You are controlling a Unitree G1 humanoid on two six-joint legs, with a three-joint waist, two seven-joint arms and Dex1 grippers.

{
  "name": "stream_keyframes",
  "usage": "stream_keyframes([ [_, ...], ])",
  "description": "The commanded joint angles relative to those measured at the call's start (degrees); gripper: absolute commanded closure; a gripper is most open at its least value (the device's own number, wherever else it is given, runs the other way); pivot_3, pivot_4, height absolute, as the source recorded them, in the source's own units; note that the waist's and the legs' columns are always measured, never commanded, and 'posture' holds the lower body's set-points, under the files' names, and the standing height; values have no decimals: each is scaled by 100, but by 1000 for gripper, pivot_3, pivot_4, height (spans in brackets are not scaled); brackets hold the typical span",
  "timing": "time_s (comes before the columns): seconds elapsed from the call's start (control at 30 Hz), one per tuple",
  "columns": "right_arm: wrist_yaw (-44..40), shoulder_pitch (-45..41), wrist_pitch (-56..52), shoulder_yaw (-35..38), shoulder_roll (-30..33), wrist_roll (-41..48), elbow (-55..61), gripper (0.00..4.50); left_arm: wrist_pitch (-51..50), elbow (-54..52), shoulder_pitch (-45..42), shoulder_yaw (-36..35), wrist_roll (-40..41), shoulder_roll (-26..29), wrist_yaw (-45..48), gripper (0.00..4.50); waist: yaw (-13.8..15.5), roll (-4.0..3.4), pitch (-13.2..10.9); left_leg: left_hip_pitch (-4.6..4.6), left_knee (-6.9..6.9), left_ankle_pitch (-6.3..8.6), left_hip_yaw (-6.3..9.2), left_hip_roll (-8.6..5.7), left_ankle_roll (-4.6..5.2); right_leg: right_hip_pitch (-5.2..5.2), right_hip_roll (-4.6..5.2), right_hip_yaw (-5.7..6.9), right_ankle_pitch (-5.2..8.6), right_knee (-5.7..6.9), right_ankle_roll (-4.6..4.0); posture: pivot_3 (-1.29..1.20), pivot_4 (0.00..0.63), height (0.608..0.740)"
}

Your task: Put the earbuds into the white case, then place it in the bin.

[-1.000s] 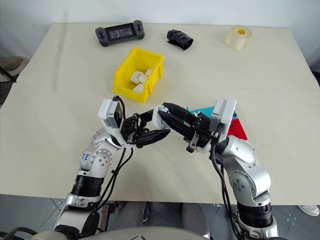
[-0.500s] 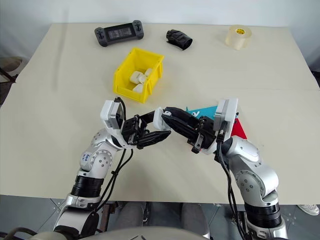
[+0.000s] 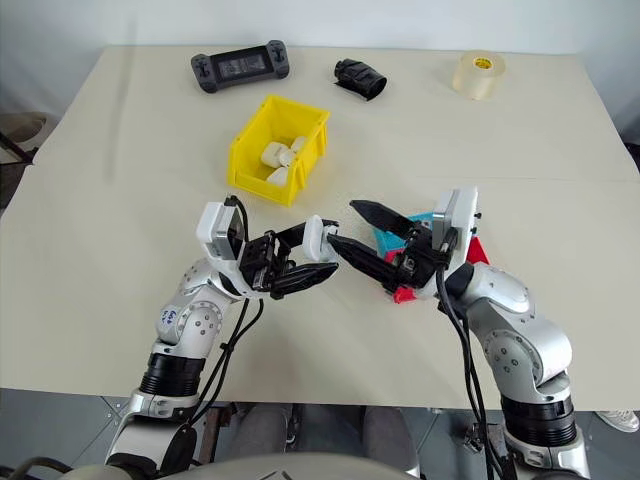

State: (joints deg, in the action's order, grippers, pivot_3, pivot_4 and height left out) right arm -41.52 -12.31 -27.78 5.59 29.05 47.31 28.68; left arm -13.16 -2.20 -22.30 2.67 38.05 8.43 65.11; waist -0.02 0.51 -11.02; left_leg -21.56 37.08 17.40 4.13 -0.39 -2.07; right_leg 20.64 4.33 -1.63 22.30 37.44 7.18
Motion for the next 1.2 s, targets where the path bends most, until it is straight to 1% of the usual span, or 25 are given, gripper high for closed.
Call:
stream_keyframes([
  [0.03, -390, 289, -25, 726, 591, 186, 147, 22, 226, -320, 52, -94, -3, 178, 118, 1689, 14, 0, 0, -1, 1, 1, 2, 0, 2, -2, 0, 0, 0, -2, 0, 0, 150, 740],
  [0.1, -889, 842, 301, 1339, 1161, -239, -258, 22, 439, -273, 230, -119, -127, 364, 253, 1689, 53, 0, 0, -3, 0, 4, 2, -3, 7, -5, 0, 0, -1, -9, 2, 0, 150, 740],
  [0.17, -1302, 1304, 803, 1655, 1475, -695, -634, 22, 547, -283, 365, -102, -166, 478, 322, 1689, 75, 0, 0, -2, 0, 11, -7, -3, 20, -12, -4, 0, -5, -23, 10, 0, 150, 740],
  [0.3, -1787, 1870, 1584, 2251, 1592, -1082, -1435, 22, 742, -330, 598, -70, -225, 521, 334, 1689, 81, 0, 0, -2, 3, 21, -26, -1, 37, -18, -9, -16, -12, -48, 24, 0, 150, 740],
  [0.37, -1960, 2044, 2098, 2365, 1594, -1408, -1786, 22, 807, -354, 679, -10, -266, 464, 293, 1689, 85, 0, 0, -1, 7, 21, -31, -1, 37, -19, -9, -21, -14, -48, 27, 0, 150, 740],
  [0.5, -1982, 2138, 2719, 2384, 1507, -1797, -2097, 22, 895, -378, 716, 119, -314, 368, 264, 1689, 77, 0, 0, 1, 9, 21, -35, 1, 37, -19, -10, -25, -14, -48, 27, 0, 150, 740],
  [0.6, -1975, 2165, 2837, 2343, 1550, -1907, -2192, 22, 892, -408, 661, 209, -293, 315, 255, 1689, 80, 0, 0, 2, 11, 20, -35, 1, 36, -19, -11, -26, -15, -46, 27, 0, 150, 740],
  [0.67, -1996, 2046, 2707, 2285, 1650, -1845, -2134, 22, 878, -420, 638, 263, -273, 314, 285, 1689, 78, 0, 0, 2, 11, 20, -35, 1, 36, -19, -11, -27, -15, -46, 27, 0, 150, 740],
  [0.77, -2004, 1616, 2216, 2044, 1959, -1778, -2003, 22, 840, -475, 635, 361, -257, 363, 368, 1689, 47, -1, 0, 2, 13, 20, -39, 1, 36, -19, -11, -30, -15, -46, 28, 0, 150, 740],
  [0.87, -1948, 851, 1039, 1310, 2716, -2051, -1909, 22, 813, -574, 732, 483, -278, 510, 531, 1689, -12, -6, -1, 4, 16, 19, -42, 2, 35, -20, -9, -33, -16, -45, 29, 0, 150, 740],
  [0.9, -1978, 515, 747, 1072, 2883, -2039, -1883, 22, 809, -589, 766, 511, -287, 553, 557, 1689, -9, -6, -1, 5, 16, 19, -43, 3, 35, -20, -9, -35, -16, -44, 28, 0, 150, 740],
  [0.97, -2020, -128, 344, 723, 2982, -1940, -1923, 22, 859, -600, 820, 572, -330, 626, 619, 1689, -9, -6, -1, 5, 15, 20, -39, 9, 35, -18, -4, -33, -16, -46, 28, 0, 150, 740],
  [1.03, -2189, -1194, -234, -104, 3109, -2320, -2151, 22, 880, -624, 881, 622, -358, 644, 610, 1689, -25, -7, -2, 4, 9, 20, -35, 9, 35, -16, 7, -28, -16, -49, 27, 0, 150, 740],
  [1.07, -2278, -1583, -453, -433, 3156, -2488, -2246, 22, 885, -633, 898, 633, -363, 640, 595, 1689, -31, -17, -8, 4, 10, 20, -38, 8, 35, -15, 12, -30, -16, -52, 27, 0, 150, 740],
  [1.13, -2390, -2209, -793, -902, 3084, -2681, -2469, 22, 899, -629, 903, 659, -382, 628, 564, 1689, -1, -18, -9, -4, 8, 20, -42, 2, 35, -5, 16, -33, -16, -55, 28, 0, 150, 740],
  [1.2, -2501, -2770, -769, -1383, 2941, -3041, -2774, 22, 929, -633, 919, 684, -407, 610, 545, 1689, 35, -18, -9, -12, 11, 20, -25, 3, 36, -4, 23, -24, -17, -57, 28, 0, 150, 740],
])
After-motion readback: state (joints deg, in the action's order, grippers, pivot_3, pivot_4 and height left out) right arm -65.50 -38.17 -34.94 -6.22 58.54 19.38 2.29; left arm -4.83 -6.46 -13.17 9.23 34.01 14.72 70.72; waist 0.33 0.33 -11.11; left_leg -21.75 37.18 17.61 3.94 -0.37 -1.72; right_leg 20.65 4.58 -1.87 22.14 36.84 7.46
